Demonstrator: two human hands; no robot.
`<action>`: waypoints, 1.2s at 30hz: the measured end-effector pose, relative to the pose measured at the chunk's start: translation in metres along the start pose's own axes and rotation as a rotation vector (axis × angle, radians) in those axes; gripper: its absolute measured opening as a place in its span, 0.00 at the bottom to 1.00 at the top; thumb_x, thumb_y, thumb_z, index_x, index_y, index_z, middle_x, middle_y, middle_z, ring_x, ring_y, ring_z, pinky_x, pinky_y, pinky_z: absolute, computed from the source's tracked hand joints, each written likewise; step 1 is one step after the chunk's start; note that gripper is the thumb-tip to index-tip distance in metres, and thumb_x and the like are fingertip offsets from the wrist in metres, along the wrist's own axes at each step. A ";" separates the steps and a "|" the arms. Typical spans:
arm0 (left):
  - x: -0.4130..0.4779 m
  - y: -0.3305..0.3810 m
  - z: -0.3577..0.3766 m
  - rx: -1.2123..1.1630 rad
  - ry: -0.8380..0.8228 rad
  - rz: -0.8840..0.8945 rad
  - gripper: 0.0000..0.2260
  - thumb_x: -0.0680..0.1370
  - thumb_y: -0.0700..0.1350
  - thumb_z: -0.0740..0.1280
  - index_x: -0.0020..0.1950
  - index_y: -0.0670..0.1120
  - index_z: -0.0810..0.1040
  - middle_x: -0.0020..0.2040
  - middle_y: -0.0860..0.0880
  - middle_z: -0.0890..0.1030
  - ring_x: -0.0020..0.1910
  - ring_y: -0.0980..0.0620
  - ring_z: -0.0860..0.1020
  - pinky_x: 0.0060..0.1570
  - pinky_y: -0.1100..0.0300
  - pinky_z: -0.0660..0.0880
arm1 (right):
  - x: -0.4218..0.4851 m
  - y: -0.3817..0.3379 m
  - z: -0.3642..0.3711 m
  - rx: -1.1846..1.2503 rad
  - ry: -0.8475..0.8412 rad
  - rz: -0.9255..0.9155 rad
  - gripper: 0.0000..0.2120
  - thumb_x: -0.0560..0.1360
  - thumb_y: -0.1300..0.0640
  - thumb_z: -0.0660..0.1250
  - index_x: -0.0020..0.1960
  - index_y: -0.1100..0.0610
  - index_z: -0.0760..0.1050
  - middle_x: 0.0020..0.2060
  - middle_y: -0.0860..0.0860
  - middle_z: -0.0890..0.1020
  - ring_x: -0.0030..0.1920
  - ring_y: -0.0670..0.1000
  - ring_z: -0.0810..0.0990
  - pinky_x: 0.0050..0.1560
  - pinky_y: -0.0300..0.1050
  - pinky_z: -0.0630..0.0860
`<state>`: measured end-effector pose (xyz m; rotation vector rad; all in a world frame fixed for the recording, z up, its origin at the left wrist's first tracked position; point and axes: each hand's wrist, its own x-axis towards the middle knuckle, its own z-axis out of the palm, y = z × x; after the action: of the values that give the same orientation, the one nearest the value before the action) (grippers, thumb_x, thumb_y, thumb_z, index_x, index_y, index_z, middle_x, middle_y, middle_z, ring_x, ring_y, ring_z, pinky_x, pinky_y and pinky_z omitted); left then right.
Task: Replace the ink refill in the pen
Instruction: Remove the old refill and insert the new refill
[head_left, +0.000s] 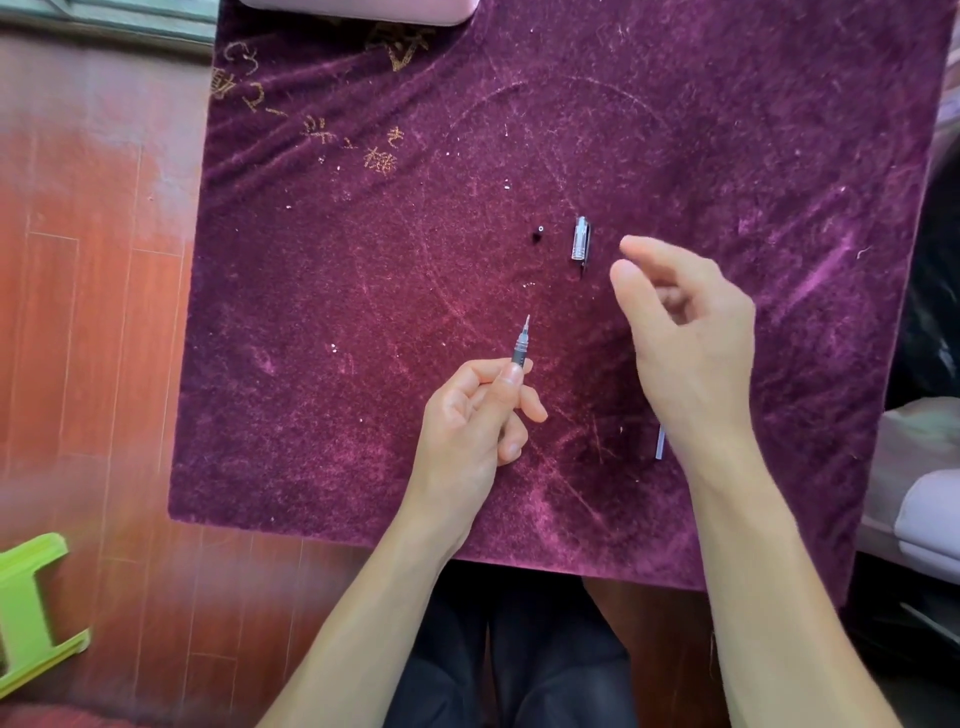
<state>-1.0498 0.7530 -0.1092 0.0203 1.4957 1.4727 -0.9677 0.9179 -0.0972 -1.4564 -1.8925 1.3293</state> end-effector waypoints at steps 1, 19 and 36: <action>-0.001 -0.001 0.001 0.000 0.002 -0.005 0.12 0.84 0.47 0.63 0.60 0.40 0.79 0.40 0.48 0.83 0.26 0.57 0.69 0.30 0.65 0.69 | -0.012 -0.001 -0.002 0.082 -0.039 0.053 0.09 0.80 0.52 0.73 0.59 0.45 0.86 0.51 0.44 0.88 0.44 0.35 0.82 0.49 0.29 0.76; -0.024 -0.025 0.005 0.106 -0.064 -0.015 0.09 0.83 0.50 0.64 0.55 0.46 0.81 0.39 0.48 0.84 0.26 0.58 0.71 0.28 0.67 0.69 | -0.056 0.012 -0.002 0.323 -0.284 0.325 0.04 0.81 0.59 0.73 0.52 0.57 0.87 0.39 0.43 0.89 0.36 0.34 0.83 0.39 0.27 0.76; -0.028 -0.026 -0.011 0.057 -0.005 0.041 0.09 0.84 0.48 0.64 0.56 0.44 0.79 0.38 0.47 0.83 0.25 0.57 0.70 0.28 0.65 0.69 | -0.052 0.009 0.011 0.261 -0.509 0.433 0.05 0.76 0.48 0.77 0.47 0.48 0.90 0.40 0.47 0.90 0.42 0.38 0.85 0.47 0.37 0.76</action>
<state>-1.0265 0.7208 -0.1146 0.0890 1.5407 1.4614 -0.9523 0.8666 -0.0985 -1.5451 -1.6287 2.2349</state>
